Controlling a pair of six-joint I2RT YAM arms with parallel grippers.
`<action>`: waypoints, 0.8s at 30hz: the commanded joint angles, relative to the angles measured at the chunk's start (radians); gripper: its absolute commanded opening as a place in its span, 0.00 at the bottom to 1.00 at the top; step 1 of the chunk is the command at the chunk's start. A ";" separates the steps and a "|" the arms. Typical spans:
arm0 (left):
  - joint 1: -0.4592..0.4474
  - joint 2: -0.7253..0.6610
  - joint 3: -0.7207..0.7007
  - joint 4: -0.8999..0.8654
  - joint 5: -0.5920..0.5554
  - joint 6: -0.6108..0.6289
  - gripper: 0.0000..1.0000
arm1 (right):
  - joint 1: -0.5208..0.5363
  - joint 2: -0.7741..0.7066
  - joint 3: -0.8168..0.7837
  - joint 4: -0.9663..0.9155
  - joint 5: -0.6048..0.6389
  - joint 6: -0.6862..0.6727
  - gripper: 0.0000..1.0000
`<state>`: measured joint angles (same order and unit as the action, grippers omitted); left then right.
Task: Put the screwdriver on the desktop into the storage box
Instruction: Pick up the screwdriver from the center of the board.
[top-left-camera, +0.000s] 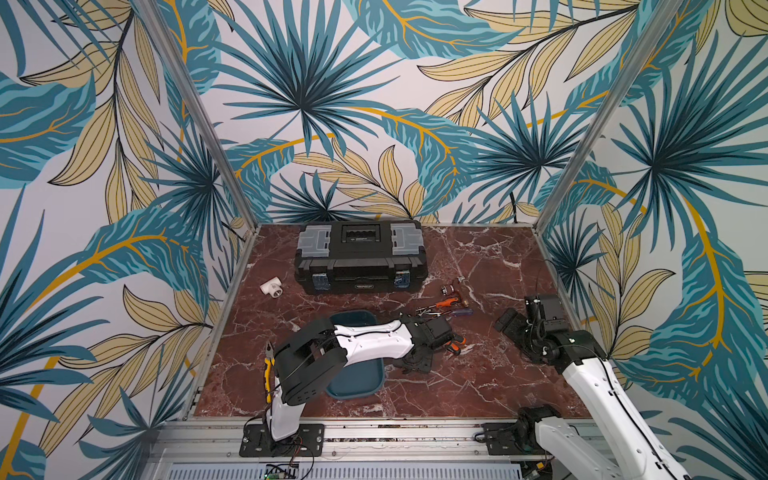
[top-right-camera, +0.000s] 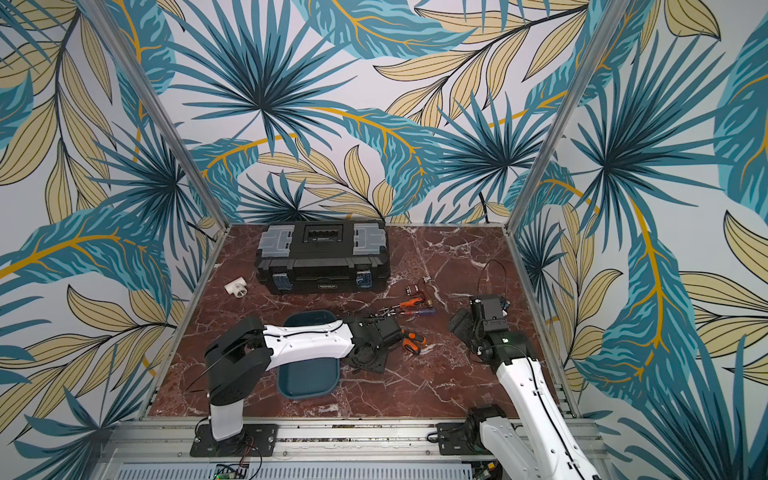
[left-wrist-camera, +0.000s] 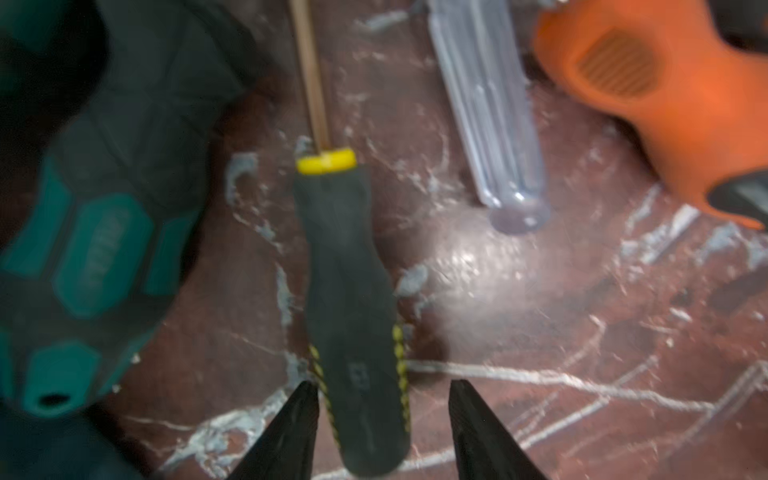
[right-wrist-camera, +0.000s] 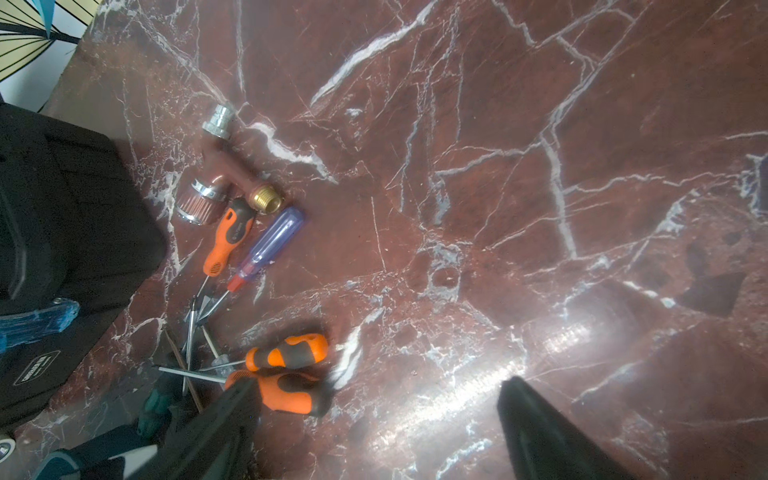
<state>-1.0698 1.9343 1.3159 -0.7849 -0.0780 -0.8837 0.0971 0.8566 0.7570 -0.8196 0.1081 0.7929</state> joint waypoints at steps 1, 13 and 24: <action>0.029 0.011 0.042 -0.005 -0.054 -0.003 0.51 | 0.001 -0.015 -0.008 -0.033 0.027 0.002 0.94; 0.038 0.009 0.045 -0.007 -0.067 0.020 0.21 | 0.000 -0.006 -0.003 -0.035 0.028 0.014 0.94; -0.037 -0.108 0.095 -0.130 -0.181 -0.030 0.13 | 0.000 -0.010 0.002 -0.034 0.024 0.006 0.94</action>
<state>-1.0882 1.9091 1.3525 -0.8558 -0.1925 -0.8860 0.0971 0.8520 0.7570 -0.8219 0.1230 0.7937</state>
